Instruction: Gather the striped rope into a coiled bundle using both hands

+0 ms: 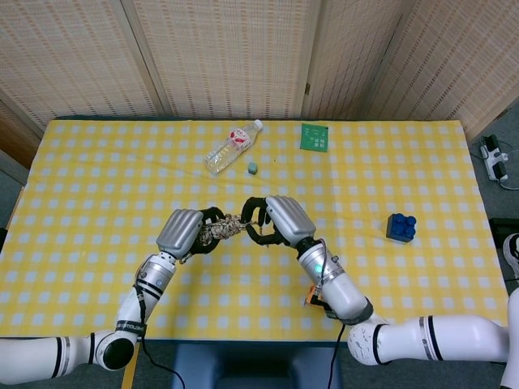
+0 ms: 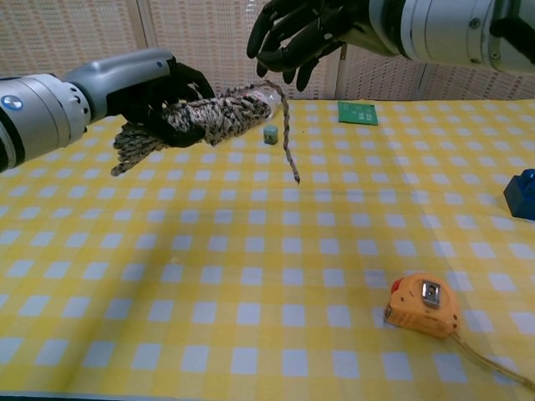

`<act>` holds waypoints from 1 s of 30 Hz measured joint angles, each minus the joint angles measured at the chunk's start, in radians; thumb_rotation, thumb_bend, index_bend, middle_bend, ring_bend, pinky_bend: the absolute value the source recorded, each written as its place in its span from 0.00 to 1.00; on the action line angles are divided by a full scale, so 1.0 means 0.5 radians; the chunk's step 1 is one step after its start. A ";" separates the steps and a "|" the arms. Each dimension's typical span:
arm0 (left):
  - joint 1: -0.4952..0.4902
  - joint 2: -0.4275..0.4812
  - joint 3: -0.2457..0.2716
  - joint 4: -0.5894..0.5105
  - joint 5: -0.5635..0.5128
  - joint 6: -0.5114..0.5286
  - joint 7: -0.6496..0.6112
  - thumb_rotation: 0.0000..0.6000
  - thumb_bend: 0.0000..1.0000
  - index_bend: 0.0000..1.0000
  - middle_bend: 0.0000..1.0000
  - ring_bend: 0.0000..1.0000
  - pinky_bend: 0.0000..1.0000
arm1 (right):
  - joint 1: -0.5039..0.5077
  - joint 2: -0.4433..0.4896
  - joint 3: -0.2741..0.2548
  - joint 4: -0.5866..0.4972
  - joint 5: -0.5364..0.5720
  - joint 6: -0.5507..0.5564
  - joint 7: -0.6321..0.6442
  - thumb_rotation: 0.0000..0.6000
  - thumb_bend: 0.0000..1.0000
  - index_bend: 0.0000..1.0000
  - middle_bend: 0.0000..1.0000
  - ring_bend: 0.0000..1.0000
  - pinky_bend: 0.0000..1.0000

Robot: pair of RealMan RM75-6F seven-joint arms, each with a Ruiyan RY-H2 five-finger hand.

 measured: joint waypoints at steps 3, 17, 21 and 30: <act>-0.011 -0.039 -0.021 0.001 -0.072 0.057 0.047 1.00 0.63 0.60 0.61 0.61 0.66 | -0.021 0.011 -0.006 -0.048 -0.054 -0.020 0.040 1.00 0.61 0.38 0.45 0.52 0.50; 0.051 -0.166 -0.125 0.171 0.023 0.328 -0.175 1.00 0.63 0.58 0.61 0.61 0.69 | -0.278 0.253 -0.085 -0.225 -0.467 -0.225 0.430 1.00 0.61 0.27 0.35 0.45 0.50; 0.087 -0.230 -0.109 0.352 0.241 0.467 -0.293 1.00 0.63 0.58 0.61 0.60 0.69 | -0.409 0.327 -0.136 -0.213 -0.653 -0.160 0.494 1.00 0.61 0.27 0.35 0.44 0.50; 0.112 -0.463 -0.043 0.965 0.736 0.841 -0.387 1.00 0.63 0.58 0.61 0.59 0.67 | -0.666 0.440 -0.279 -0.113 -0.913 0.059 0.559 1.00 0.61 0.27 0.35 0.43 0.50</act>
